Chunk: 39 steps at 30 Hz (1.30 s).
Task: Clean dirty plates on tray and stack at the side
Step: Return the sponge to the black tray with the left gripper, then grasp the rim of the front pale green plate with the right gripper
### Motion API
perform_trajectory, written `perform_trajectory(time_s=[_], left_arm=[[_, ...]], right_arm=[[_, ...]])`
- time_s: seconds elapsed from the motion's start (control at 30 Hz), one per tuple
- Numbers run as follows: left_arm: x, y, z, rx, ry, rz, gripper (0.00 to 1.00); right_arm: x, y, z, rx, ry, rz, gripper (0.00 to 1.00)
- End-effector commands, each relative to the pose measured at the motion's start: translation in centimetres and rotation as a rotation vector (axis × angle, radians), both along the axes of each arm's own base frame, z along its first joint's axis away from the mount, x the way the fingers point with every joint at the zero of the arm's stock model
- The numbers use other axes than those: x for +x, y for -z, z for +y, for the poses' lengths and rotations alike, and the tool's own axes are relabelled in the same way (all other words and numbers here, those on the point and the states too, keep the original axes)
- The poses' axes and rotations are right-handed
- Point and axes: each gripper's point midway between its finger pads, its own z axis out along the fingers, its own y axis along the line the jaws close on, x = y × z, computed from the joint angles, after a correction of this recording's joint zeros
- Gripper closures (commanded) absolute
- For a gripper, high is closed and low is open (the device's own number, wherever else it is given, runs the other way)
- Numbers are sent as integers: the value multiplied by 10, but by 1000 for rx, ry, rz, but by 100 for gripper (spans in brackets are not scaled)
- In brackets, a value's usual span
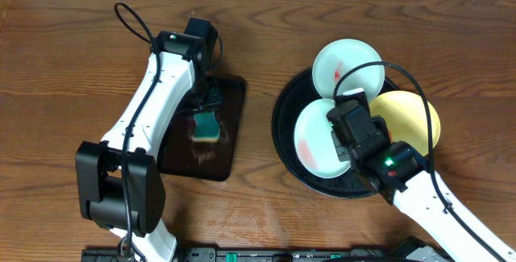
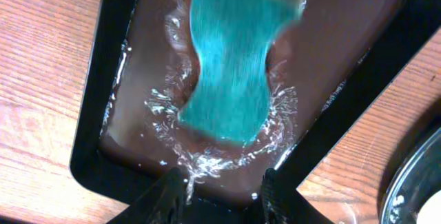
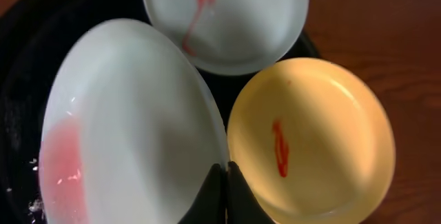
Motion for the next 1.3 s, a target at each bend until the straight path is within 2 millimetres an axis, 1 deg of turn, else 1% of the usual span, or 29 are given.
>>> perform_trajectory(time_s=[0.0,0.07,0.13,0.2,0.27,0.33,0.4,0.43,0.47,0.5,0.53,0.6,0.63,0.73,0.77,0.8,0.83,0.87,0.97,1.03,1.1,1.13,1.2,1.23,1.27], left_arm=[[-2,-3,0,-4,13,1,57],[-3,-6,0,-8,14,-2,54],[-5,-10,-4,-32,14,-7,53],[-6,-15,-7,-52,15,-20,53],[-6,-23,-7,-63,16,-41,53],[-8,-31,-7,-68,17,-65,52],[-11,-41,-7,-77,23,-86,51],[-13,-46,-6,-79,24,-97,49],[-15,-51,-6,-81,24,-108,49],[-17,-56,-6,-84,24,-119,48],[-19,-60,-5,-86,25,-129,47],[-23,-70,-7,-105,26,-153,45],[-25,-74,-9,-122,28,-162,43],[-32,-85,-15,-169,33,-178,41],[-34,-88,-16,-179,34,-181,40],[-36,-89,-16,-184,35,-182,41],[-38,-91,-16,-185,35,-183,40],[-39,-93,-15,-185,36,-185,41],[-42,-96,-15,-181,88,-196,40],[-44,-100,-14,-179,109,-205,40],[-46,-103,-12,-172,122,-218,40],[-47,-105,-10,-164,122,-225,40],[-48,-109,-7,-147,123,-243,41],[-48,-111,-4,-135,122,-252,40],[-48,-112,-3,-129,121,-257,40]], right_arm=[[4,-14,-8,-31,45,-54,99],[1,-9,0,15,17,-21,99],[-3,5,12,95,-7,53,99],[-6,20,16,142,6,118,99],[-6,35,11,147,33,170,99],[-3,49,2,148,73,221,99],[2,60,-4,208,109,271,99],[4,64,-6,257,125,294,99],[7,66,-9,314,140,313,99],[10,67,-11,371,144,327,95],[13,65,-13,426,137,334,86],[19,62,-25,505,134,336,65],[20,61,-33,533,147,335,58],[18,67,-64,566,244,353,55],[18,71,-71,571,270,361,55],[16,75,-74,581,283,376,55],[15,79,-72,593,278,395,55],[14,84,-67,607,250,419,55],[12,98,-58,609,217,473,54],[12,112,-56,591,219,506,58],[12,125,-56,585,228,536,66],[12,132,-56,585,233,552,73],[11,140,-56,584,239,572,93],[11,142,-56,583,240,576,99],[12,142,-57,584,240,573,99]])
